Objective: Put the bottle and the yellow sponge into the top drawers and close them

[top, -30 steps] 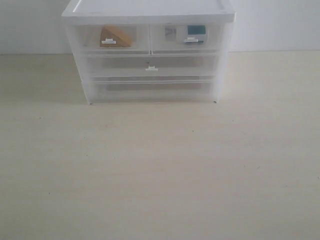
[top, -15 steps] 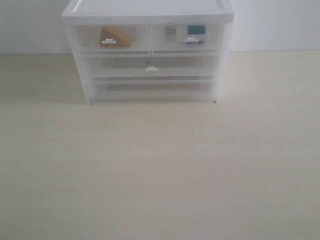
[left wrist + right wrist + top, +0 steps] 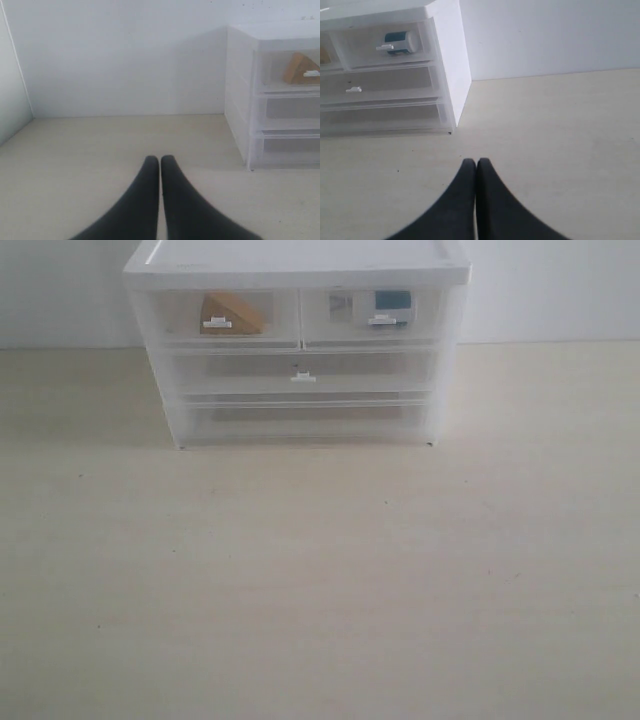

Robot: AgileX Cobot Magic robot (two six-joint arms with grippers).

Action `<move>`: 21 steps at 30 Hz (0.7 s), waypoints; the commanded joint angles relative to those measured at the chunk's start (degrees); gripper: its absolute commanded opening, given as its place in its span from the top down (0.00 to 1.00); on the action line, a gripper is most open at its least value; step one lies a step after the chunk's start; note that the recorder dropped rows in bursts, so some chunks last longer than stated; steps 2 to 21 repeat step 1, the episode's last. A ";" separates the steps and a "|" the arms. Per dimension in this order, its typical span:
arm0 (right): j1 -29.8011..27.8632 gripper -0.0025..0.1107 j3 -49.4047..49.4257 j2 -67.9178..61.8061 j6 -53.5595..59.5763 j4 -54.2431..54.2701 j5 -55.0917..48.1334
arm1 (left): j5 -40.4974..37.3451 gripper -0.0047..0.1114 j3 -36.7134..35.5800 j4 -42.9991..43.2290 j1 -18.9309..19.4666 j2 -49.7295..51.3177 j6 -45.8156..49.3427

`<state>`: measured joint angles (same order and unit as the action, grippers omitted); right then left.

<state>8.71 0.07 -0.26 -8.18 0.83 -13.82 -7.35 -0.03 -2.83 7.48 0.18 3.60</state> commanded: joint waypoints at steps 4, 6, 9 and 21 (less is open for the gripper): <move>-0.19 0.98 -0.07 0.26 -0.26 0.08 -0.11 | 0.02 0.93 0.03 -0.13 0.17 -0.18 -0.07; -0.19 0.98 -0.07 0.26 -0.26 0.08 -0.11 | 0.02 0.93 0.03 -0.13 0.17 -0.18 -0.07; -0.19 0.98 -0.07 0.26 -0.26 0.08 -0.11 | 0.02 0.93 0.03 -0.13 0.17 -0.18 -0.07; -0.19 0.98 -0.07 0.26 -0.26 0.08 -0.11 | 0.02 0.93 0.03 -0.13 0.17 -0.18 -0.07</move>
